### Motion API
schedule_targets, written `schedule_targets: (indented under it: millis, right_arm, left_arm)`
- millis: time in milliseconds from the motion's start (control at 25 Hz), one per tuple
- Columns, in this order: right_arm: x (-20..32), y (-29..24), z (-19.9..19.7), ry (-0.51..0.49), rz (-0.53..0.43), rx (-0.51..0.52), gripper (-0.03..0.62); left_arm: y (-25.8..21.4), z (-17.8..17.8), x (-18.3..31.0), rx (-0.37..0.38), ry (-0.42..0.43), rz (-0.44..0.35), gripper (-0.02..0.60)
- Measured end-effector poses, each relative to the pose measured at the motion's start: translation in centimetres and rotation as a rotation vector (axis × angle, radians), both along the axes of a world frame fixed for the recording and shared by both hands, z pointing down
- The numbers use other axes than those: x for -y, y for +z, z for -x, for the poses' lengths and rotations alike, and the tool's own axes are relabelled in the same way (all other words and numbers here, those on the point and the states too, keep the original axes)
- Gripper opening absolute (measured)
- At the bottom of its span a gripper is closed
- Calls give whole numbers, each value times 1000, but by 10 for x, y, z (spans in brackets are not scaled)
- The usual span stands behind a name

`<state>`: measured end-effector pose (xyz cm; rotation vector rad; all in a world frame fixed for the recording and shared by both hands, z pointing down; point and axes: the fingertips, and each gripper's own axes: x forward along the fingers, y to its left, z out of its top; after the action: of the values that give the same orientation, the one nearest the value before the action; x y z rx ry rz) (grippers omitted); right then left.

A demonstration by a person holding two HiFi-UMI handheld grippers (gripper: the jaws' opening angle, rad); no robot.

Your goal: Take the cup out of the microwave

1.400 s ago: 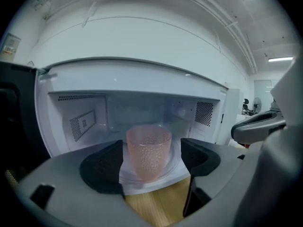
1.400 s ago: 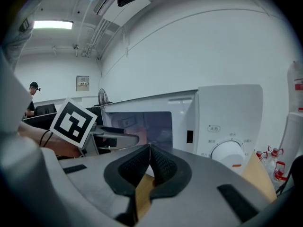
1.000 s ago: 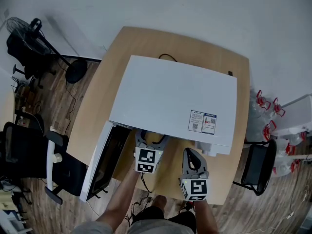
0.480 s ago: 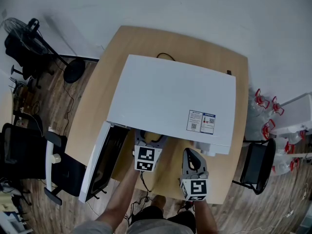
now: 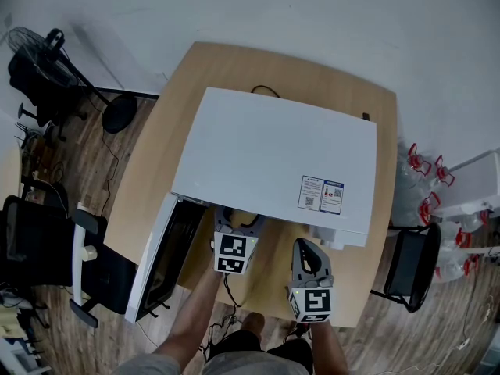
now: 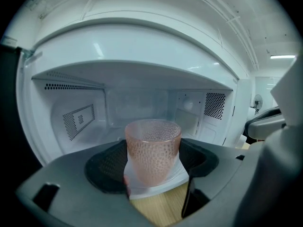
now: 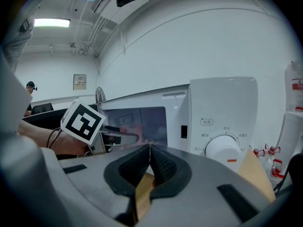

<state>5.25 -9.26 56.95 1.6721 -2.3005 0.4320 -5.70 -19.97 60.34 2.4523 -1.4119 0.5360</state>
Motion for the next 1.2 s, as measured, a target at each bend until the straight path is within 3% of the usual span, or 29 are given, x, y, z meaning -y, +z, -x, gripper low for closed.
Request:
schedule_targets:
  millis: [640,1200]
  right_arm:
    - [-10,-24,2,-38,-49,0,18]
    - [-32,-53,0,-109,-105,8,18]
  left_arm:
    - [-36,11,-20,1,-39,-58,356]
    - [-68,22,-76,14,-119,-87,356]
